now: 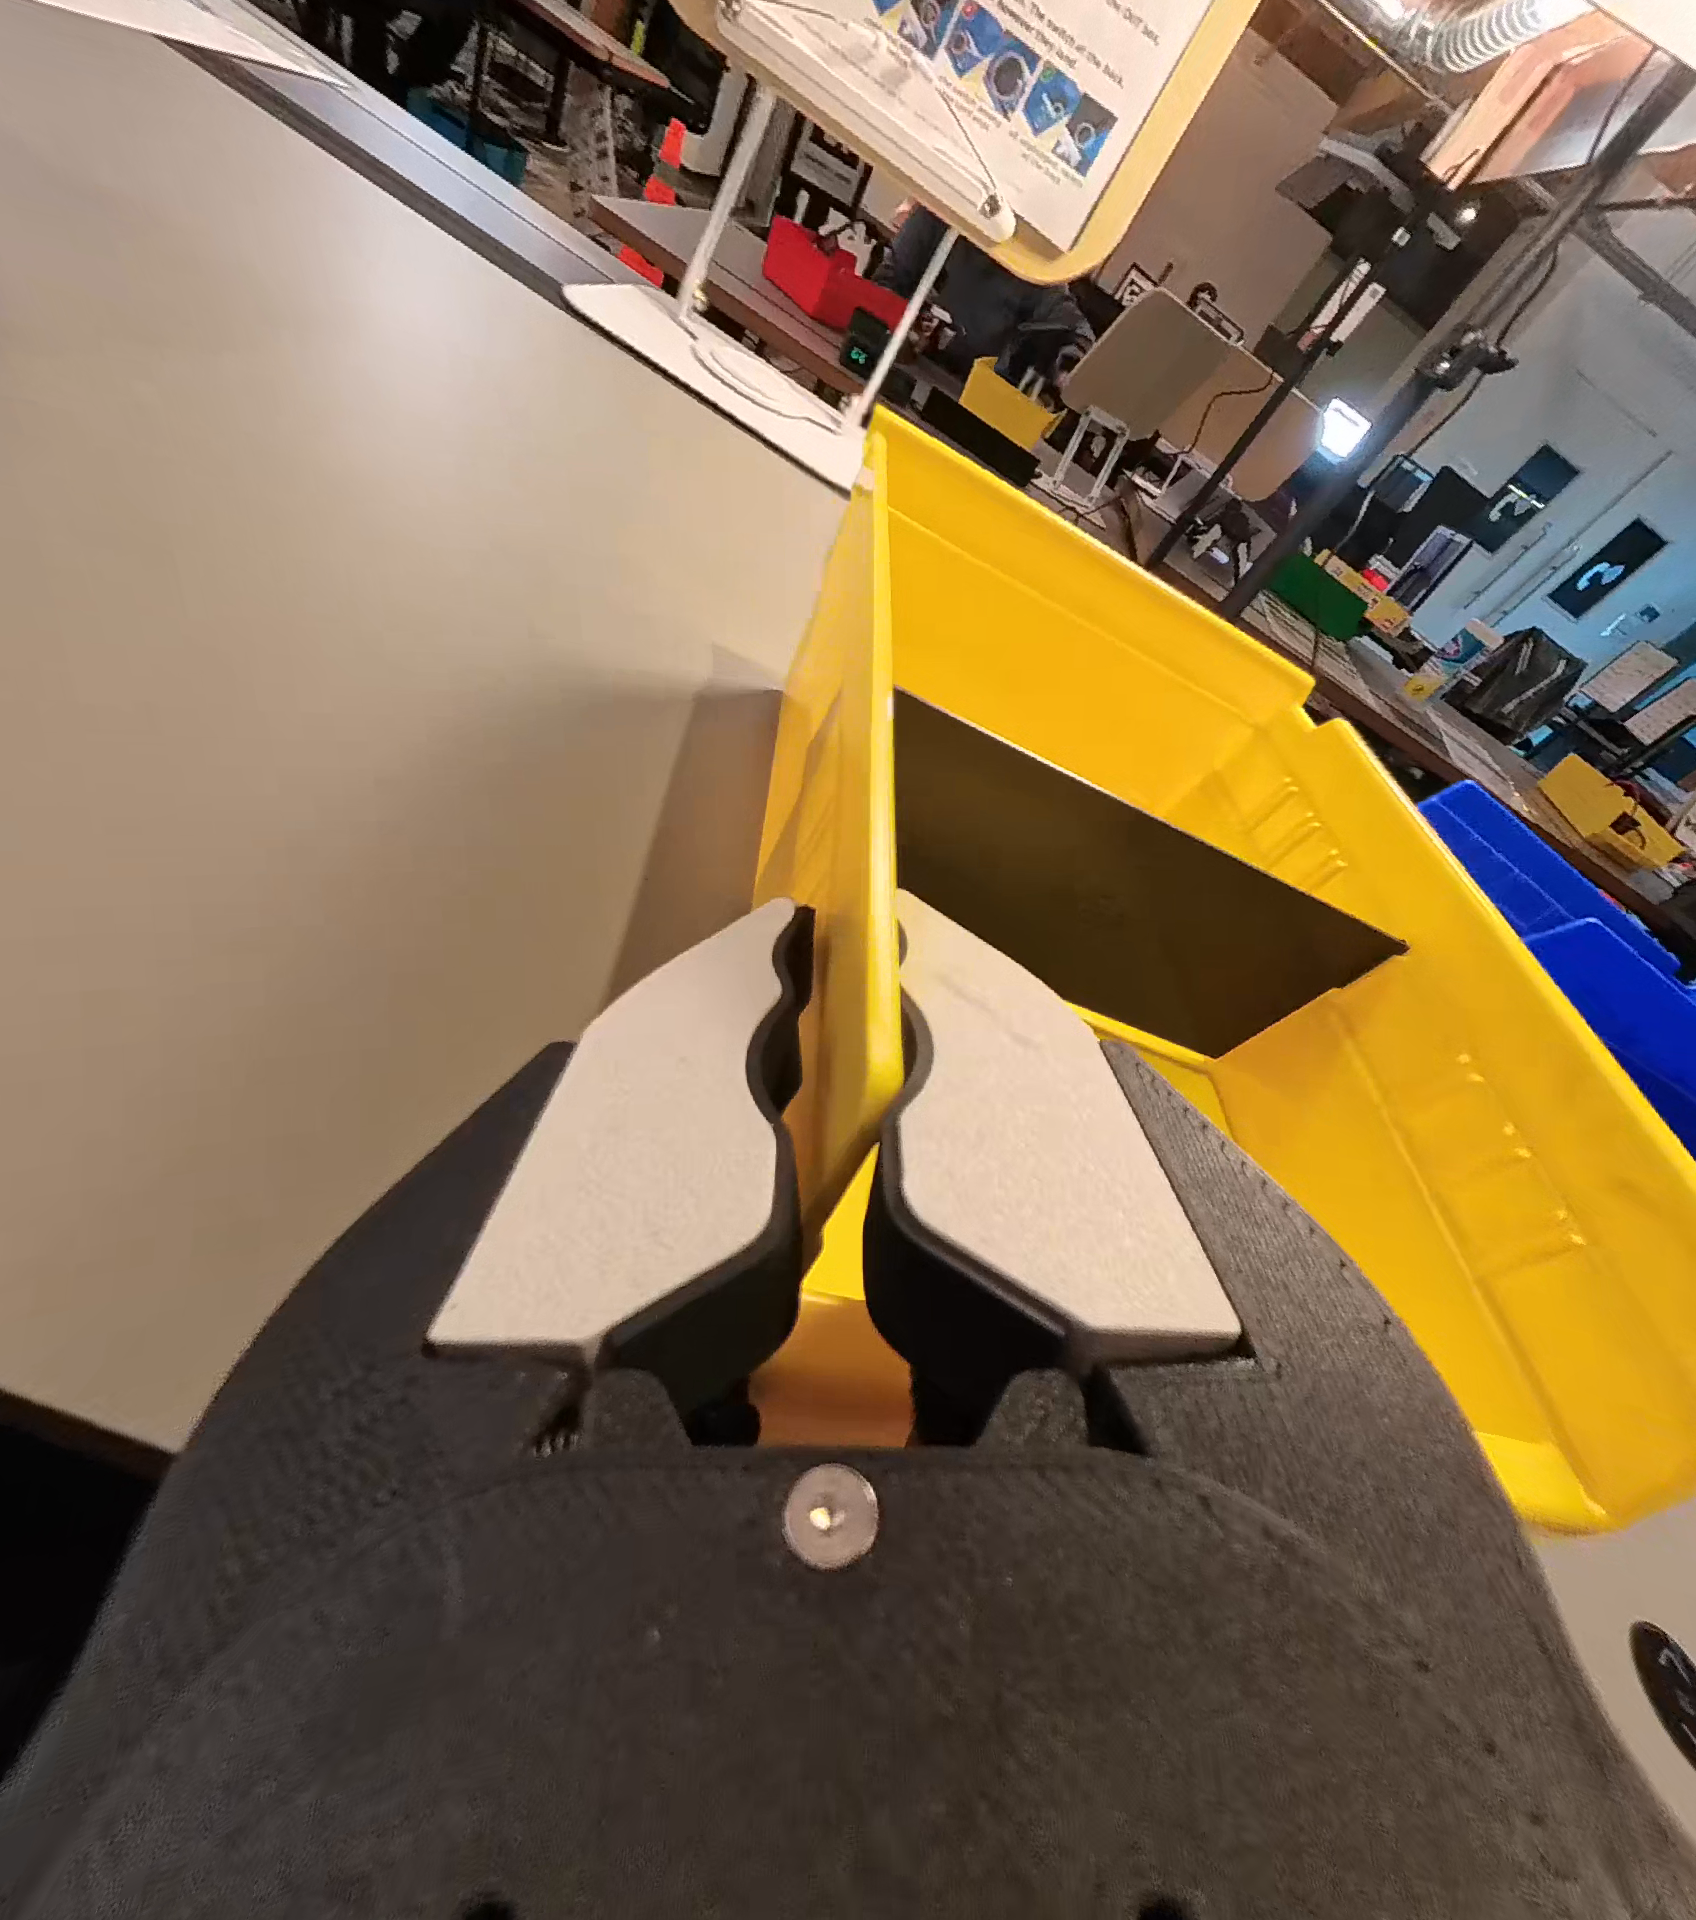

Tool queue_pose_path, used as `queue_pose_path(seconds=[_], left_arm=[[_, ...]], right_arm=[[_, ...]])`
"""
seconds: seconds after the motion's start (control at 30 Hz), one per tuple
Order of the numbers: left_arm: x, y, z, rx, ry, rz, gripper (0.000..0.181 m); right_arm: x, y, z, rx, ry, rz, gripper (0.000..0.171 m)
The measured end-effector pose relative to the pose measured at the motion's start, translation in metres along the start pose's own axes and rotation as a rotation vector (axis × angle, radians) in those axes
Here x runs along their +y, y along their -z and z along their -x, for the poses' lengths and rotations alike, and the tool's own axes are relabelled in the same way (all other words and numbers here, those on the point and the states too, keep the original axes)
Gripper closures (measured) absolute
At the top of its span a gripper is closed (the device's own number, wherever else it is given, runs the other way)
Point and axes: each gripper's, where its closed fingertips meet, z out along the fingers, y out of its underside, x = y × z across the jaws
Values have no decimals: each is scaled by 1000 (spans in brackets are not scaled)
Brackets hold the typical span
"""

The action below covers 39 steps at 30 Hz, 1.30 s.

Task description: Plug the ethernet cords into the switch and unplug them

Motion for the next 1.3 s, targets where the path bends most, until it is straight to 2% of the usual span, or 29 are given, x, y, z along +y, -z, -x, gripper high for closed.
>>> queue_pose_path(seconds=[0.33, 0.67, 1.07, 1.3], left_arm=[[3, 1, 7, -25, -9, -12, 175], [9, 18, 17, -104, -83, 24, 174], [13, -36, 71, -93, -83, 109, 175], [16, -62, 108, -31, -55, 89, 176]], right_arm=[[21, -9, -43, 92, -19, 48, 162], [42, -7, -81, 162, -41, 96, 163], [63, -28, -123, 160, -63, 159, 164], [72, -42, -146, 164, -75, 175, 164]])
